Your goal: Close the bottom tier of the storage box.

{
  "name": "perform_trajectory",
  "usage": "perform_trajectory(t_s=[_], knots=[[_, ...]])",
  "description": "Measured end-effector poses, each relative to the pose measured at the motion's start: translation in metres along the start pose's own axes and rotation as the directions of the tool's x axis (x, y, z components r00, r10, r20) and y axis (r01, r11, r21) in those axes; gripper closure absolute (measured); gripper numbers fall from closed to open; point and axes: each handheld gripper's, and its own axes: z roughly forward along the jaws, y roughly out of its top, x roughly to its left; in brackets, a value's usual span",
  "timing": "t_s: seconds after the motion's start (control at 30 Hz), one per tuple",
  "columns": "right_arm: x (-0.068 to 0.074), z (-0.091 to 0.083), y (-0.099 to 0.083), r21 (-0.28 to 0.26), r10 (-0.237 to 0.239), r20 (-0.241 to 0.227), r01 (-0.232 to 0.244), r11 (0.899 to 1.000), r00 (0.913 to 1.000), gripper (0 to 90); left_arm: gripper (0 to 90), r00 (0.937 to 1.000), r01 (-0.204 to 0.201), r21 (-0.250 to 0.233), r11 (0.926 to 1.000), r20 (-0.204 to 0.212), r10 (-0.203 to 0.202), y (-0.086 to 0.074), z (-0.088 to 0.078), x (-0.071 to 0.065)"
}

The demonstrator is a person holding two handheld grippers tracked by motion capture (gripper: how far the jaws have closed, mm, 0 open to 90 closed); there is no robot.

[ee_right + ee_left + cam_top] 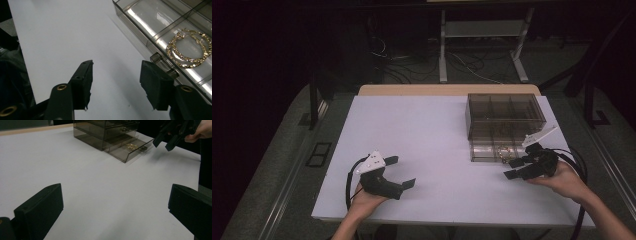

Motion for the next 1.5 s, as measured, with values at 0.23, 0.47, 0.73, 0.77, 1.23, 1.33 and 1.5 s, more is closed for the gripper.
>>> perform_trajectory(t_s=[0.23,0.47,0.73,0.77,1.23,1.33,1.5], knots=[[-0.005,0.005,-0.002,0.008,0.013,0.003,-0.013,1.000,0.9999,52.6,0.0,1.0000,-0.001,0.001,1.0000,0.000,0.001,0.000,0.000,0.000],[-0.011,0.008,-0.002,0.012,0.024,0.000,-0.024,1.000,0.9997,57.1,0.0,1.0000,0.000,0.003,1.0000,0.001,0.000,0.000,0.000,0.000],[-0.017,0.015,-0.001,0.024,0.029,0.001,-0.029,0.999,0.9996,65.9,0.0,1.0000,0.000,0.002,1.0000,0.000,0.000,0.000,0.000,0.000],[-0.018,0.015,-0.001,0.026,0.028,0.002,-0.029,0.999,0.9996,67.2,0.0,1.0000,0.000,0.002,1.0000,0.000,0.000,0.000,0.000,0.000],[-0.026,0.024,0.000,0.054,0.047,0.008,-0.048,0.997,0.9988,86.6,0.0,1.0000,-0.002,0.006,1.0000,0.001,0.002,0.000,0.001,0.000],[-0.027,0.026,0.000,0.060,0.053,0.016,-0.054,0.997,0.9985,88.8,0.0,1.0000,-0.004,0.007,1.0000,0.002,0.004,0.000,0.001,0.000],[-0.030,0.028,0.000,0.076,0.065,0.033,-0.067,0.995,0.9974,89.0,0.0,1.0000,-0.004,0.006,1.0000,0.002,0.004,0.000,0.001,0.000]])
